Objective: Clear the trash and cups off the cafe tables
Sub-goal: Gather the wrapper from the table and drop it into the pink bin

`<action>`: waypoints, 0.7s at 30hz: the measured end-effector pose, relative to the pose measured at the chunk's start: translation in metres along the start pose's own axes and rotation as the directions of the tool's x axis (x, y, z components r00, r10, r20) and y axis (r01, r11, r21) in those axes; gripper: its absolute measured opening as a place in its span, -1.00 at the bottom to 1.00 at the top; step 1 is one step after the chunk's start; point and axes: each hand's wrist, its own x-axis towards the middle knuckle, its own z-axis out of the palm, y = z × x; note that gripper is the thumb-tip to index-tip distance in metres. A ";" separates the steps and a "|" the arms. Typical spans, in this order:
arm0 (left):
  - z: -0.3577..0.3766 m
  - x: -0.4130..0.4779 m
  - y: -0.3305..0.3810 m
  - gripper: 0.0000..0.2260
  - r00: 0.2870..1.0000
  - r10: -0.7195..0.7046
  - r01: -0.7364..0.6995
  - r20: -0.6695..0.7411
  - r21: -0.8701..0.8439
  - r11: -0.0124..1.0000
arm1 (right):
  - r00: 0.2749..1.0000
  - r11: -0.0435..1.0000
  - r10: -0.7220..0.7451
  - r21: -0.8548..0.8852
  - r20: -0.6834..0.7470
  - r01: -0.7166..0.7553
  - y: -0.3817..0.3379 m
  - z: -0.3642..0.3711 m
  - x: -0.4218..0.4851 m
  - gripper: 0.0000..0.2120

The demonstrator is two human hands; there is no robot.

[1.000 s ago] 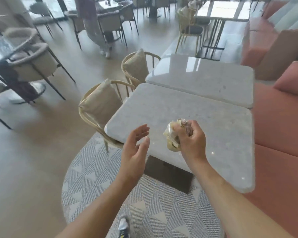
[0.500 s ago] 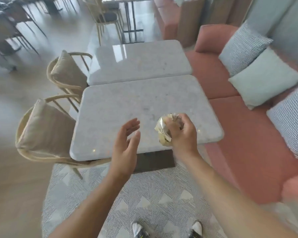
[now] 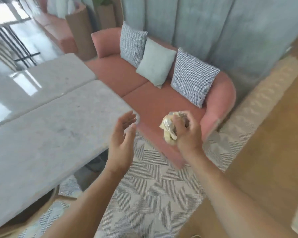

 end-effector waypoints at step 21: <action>0.456 -0.074 0.031 -0.69 0.834 0.082 0.014 0.546 -0.169 0.986 | 0.845 0.989 0.039 0.140 -0.533 0.043 0.066 -0.423 0.064 -0.91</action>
